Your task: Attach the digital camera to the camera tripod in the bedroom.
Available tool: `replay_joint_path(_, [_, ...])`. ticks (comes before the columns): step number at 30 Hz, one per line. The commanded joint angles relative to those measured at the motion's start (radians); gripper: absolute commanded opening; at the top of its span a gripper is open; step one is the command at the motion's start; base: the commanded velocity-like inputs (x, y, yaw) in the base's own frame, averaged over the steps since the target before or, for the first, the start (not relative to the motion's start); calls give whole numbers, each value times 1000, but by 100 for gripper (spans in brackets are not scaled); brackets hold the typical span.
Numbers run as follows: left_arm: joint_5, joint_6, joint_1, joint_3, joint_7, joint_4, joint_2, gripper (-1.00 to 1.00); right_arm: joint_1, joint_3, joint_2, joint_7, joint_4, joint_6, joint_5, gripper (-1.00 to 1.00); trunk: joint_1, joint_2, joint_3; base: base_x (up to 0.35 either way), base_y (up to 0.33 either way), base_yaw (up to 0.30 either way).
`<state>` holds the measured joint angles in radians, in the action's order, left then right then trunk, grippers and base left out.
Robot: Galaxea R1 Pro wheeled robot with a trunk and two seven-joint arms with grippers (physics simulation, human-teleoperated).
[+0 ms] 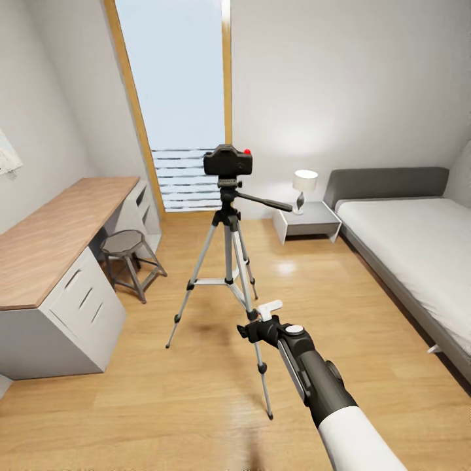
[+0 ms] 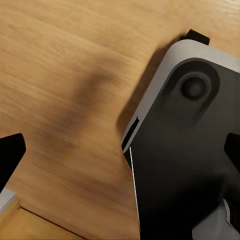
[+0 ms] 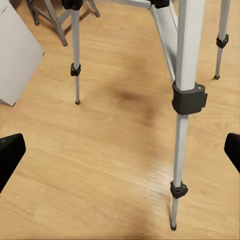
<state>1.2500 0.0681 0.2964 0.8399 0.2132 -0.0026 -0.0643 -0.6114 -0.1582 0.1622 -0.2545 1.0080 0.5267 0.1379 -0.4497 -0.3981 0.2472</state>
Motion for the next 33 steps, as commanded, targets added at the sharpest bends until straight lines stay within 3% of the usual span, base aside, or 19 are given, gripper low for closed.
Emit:
replay_joint_path(1, [5,4,0,8,3,0,0,100,-1,1,0,-6,1,4,11,100,0,-2,2,-79,0,0])
replay_joint_path(8, [5,3,1,8,3,-2,0,100,-1,5,-3,1,-2,4,10,100,0,-2,2,-36,0,0])
replay_joint_path(11, [5,3,1,8,3,-2,-2,100,-1,10,-18,4,-26,1,9,100,0,-2,2,-11,0,0])
replay_joint_path(18, [7,-1,0,8,3,-1,-5,100,-2,17,-103,9,-210,-33,9,100,0,-2,2,-4,0,0])
replay_joint_path(20, [7,-8,1,8,3,-2,-5,100,-2,21,-131,10,-274,-67,9,100,0,-2,2,-1,0,0])
replay_joint_path(21, [7,-20,1,8,3,-1,-5,100,-2,28,-161,11,-338,-110,9,100,0,-2,2,0,0,0])
replay_joint_path(26, [6,-51,1,9,4,-1,-4,100,-2,61,-234,14,-540,-217,7,100,0,-2,2,0,0,0])
replay_joint_path(33, [6,-66,1,9,5,-1,-3,100,-2,112,-292,18,-853,-365,7,100,0,-2,2,0,0,0])
